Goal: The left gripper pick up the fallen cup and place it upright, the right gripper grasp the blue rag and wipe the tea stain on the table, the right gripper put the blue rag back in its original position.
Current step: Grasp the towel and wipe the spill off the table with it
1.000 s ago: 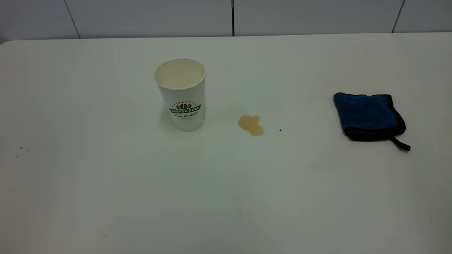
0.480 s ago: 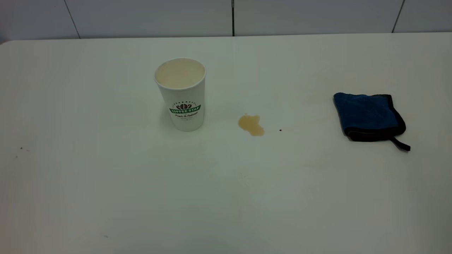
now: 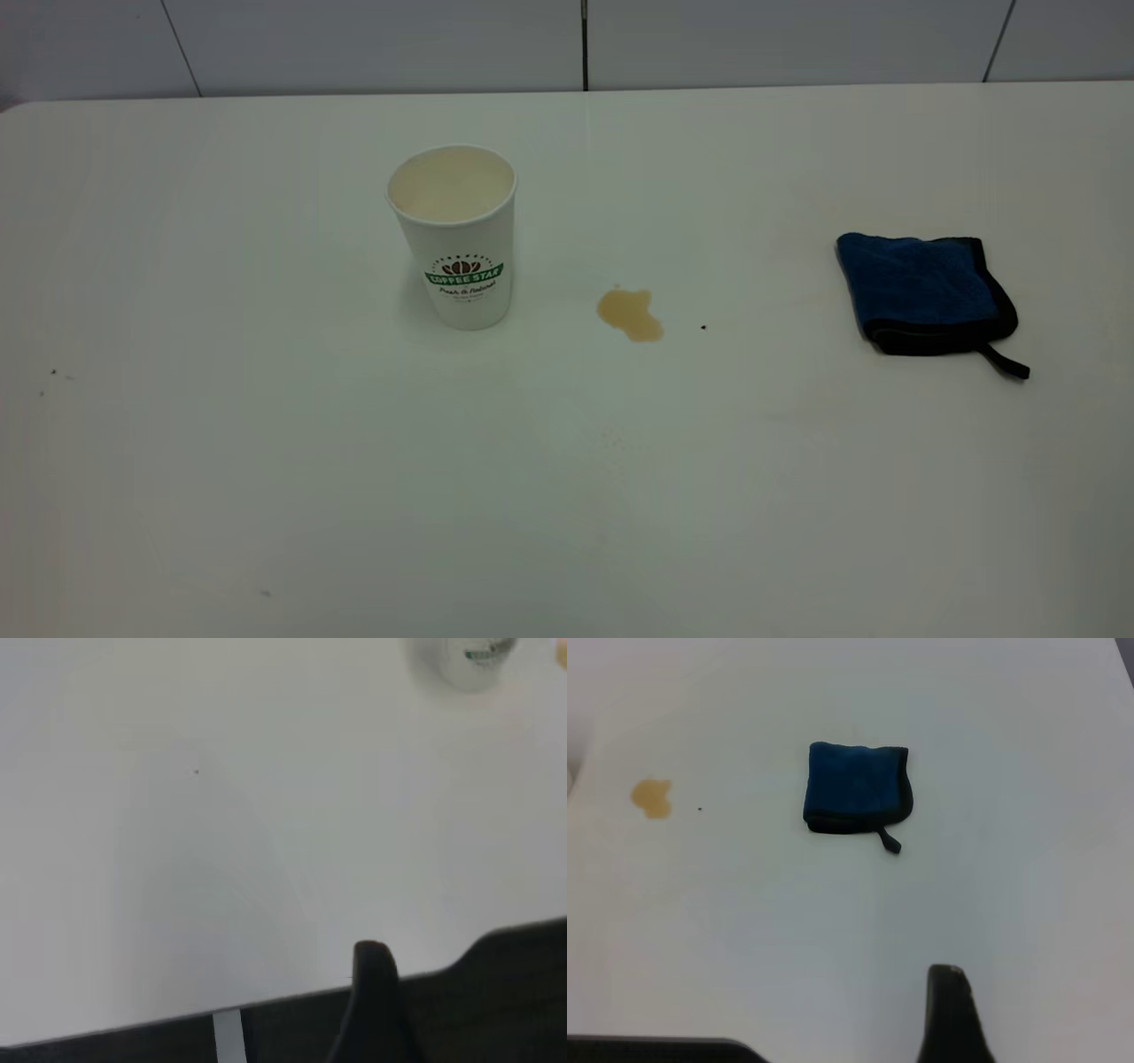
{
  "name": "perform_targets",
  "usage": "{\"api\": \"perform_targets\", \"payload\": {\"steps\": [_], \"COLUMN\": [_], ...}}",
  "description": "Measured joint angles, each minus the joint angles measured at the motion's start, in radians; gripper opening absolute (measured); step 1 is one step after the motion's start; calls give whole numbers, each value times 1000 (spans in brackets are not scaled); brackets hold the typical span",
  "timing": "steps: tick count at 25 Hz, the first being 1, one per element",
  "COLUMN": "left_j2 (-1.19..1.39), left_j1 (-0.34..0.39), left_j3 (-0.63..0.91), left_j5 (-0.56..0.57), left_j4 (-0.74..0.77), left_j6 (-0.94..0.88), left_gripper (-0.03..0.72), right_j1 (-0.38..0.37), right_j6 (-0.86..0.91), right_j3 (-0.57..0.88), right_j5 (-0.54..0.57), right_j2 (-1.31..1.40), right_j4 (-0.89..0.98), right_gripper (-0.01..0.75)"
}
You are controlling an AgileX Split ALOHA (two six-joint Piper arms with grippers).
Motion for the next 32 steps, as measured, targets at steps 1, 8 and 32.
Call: {"api": "perform_targets", "payload": {"steps": [1,8,32], "left_j2": [-15,-22,-22], "left_j1": [24,68,68], "left_j3": [0,0,0], "left_j5": [2,7,7], "left_j4": [0,-1,-1], "left_j6": [1,1,0], "left_gripper": [585,585,585], "right_j1": [0,0,0], "right_j6": [0,0,-124], "right_j3": [0,0,-18], "right_j5": [0,0,-83], "right_j2": [0,0,238], "right_j4": [0,0,155], "right_gripper": [545,545,611]}}
